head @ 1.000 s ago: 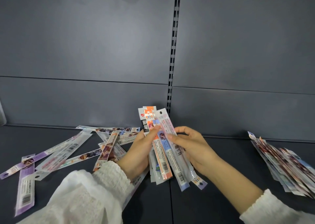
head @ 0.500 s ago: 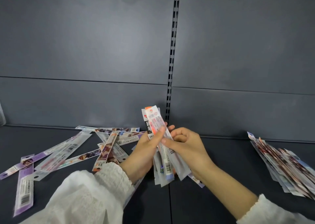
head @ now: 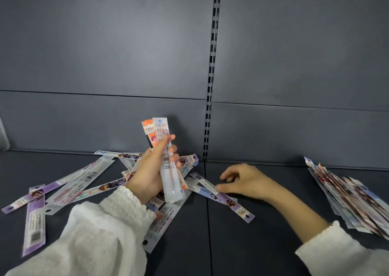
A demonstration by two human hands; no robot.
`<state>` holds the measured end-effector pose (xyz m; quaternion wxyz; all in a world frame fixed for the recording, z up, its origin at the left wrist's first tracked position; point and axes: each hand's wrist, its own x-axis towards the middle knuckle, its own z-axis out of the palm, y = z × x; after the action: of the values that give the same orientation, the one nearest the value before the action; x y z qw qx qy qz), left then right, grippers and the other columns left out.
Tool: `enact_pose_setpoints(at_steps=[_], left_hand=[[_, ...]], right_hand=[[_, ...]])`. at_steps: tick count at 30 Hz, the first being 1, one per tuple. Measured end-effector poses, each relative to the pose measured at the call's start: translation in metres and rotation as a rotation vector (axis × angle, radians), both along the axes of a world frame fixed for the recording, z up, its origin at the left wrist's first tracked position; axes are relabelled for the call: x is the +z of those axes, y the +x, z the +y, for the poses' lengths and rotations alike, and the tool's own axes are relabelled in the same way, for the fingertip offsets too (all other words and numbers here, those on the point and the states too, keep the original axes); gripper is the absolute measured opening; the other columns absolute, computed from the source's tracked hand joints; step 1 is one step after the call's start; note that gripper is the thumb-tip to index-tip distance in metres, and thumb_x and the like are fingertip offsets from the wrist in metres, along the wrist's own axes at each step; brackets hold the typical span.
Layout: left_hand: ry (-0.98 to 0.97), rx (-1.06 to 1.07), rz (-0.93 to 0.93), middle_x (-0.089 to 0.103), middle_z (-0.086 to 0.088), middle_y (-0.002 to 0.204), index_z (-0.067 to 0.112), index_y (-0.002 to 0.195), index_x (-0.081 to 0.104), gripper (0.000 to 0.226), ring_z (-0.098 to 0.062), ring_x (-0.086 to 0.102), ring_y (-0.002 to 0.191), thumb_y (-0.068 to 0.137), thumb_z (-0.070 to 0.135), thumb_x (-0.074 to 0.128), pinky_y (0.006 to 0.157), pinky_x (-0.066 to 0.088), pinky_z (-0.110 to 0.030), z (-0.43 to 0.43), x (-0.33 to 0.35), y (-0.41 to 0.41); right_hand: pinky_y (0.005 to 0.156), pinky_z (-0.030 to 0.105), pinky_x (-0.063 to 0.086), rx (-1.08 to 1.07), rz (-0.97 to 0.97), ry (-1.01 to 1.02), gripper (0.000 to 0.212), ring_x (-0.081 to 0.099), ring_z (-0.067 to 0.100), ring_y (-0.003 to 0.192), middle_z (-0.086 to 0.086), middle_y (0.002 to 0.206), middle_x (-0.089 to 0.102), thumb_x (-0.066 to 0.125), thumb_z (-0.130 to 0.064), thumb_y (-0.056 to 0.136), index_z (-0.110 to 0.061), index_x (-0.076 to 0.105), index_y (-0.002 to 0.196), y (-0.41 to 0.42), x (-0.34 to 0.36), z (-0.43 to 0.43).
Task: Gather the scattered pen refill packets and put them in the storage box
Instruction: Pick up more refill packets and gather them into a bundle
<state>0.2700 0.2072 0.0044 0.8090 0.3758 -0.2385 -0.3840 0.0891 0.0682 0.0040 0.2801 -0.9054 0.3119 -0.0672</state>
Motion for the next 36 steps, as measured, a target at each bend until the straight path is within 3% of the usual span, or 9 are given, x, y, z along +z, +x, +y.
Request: enact_pose_setpoints(at_steps=[3,8,12,15,20,24,27,31,36], left_hand=[[-0.021,-0.035,0.037,0.042,0.005,0.055,0.017,0.097,0.060,0.024,-0.005,0.035,0.038,0.092,0.039,0.053,0.039,0.036,-0.018,0.001,0.000,0.006],[-0.054,-0.046,0.083,0.041,0.007,0.054,0.017,0.095,0.061,0.025,-0.005,0.033,0.037,0.093,0.041,0.052,0.036,0.034,-0.018,0.004,0.000,0.010],[-0.044,-0.038,0.099,0.042,0.007,0.052,0.018,0.091,0.060,0.024,-0.005,0.035,0.037,0.093,0.040,0.051,0.037,0.034,-0.018,0.006,-0.001,0.012],[-0.002,-0.027,0.114,0.046,0.006,0.053,0.017,0.091,0.061,0.023,-0.005,0.039,0.038,0.092,0.040,0.055,0.038,0.037,-0.019,0.005,-0.004,0.013],[0.169,-0.045,0.102,0.060,0.001,0.063,0.015,0.088,0.065,0.024,-0.010,0.053,0.047,0.089,0.038,0.061,0.047,0.047,-0.021,0.008,-0.003,0.010],[0.302,-0.155,0.063,0.076,-0.010,0.086,0.010,0.093,0.066,0.024,-0.019,0.071,0.061,0.088,0.034,0.063,0.049,0.055,-0.024,0.009,0.002,-0.003],[0.390,-0.299,0.041,0.074,-0.017,0.101,0.010,0.099,0.065,0.030,-0.025,0.074,0.072,0.083,0.036,0.063,0.050,0.057,-0.026,0.009,0.004,-0.012],[0.445,-0.422,0.111,0.073,-0.025,0.097,0.007,0.111,0.063,0.038,-0.029,0.073,0.065,0.093,0.038,0.051,0.044,0.056,-0.026,0.010,0.005,-0.014],[0.490,-0.445,0.058,0.073,-0.024,0.088,0.006,0.111,0.064,0.046,-0.024,0.069,0.050,0.096,0.043,0.042,0.038,0.053,-0.025,0.010,0.008,-0.013]], right_hand=[[0.090,0.026,0.048,0.072,0.064,-0.054,0.045,0.053,0.006,0.103,-0.006,0.110,0.054,0.078,-0.047,0.071,-0.028,0.066,0.109,0.003,-0.003,0.006],[0.063,0.020,0.049,0.093,0.003,0.035,0.021,0.059,0.003,0.070,-0.010,0.088,0.065,0.079,-0.028,0.074,-0.022,0.070,0.093,0.005,-0.003,0.013],[0.059,0.025,0.051,0.064,-0.009,0.079,0.015,0.061,0.009,0.067,-0.002,0.087,0.068,0.074,-0.017,0.078,-0.019,0.064,0.089,0.004,-0.004,0.008],[0.055,0.026,0.049,-0.018,-0.143,0.171,0.015,0.061,0.012,0.064,0.008,0.088,0.070,0.074,-0.012,0.078,-0.016,0.062,0.087,0.002,-0.003,0.001],[0.062,0.019,0.054,-0.122,-0.439,0.406,0.020,0.068,0.010,0.068,0.004,0.087,0.075,0.074,-0.007,0.080,-0.011,0.069,0.100,-0.001,0.003,-0.002],[0.079,0.030,0.057,-0.099,-0.599,0.579,0.016,0.072,0.016,0.081,0.004,0.094,0.077,0.074,-0.010,0.081,-0.014,0.075,0.096,0.002,0.004,0.002],[0.070,0.024,0.055,-0.026,-0.627,0.485,0.008,0.069,0.011,0.074,0.001,0.086,0.075,0.074,-0.011,0.080,-0.015,0.075,0.088,0.005,0.007,0.010],[0.058,0.027,0.046,0.080,-0.632,0.347,0.007,0.057,0.014,0.064,0.012,0.074,0.068,0.078,-0.010,0.077,-0.011,0.071,0.080,0.005,0.008,0.017],[0.068,0.042,0.051,0.138,-0.549,0.328,0.014,0.061,0.024,0.072,0.024,0.087,0.069,0.081,-0.011,0.074,-0.007,0.068,0.078,0.003,0.006,0.013]])
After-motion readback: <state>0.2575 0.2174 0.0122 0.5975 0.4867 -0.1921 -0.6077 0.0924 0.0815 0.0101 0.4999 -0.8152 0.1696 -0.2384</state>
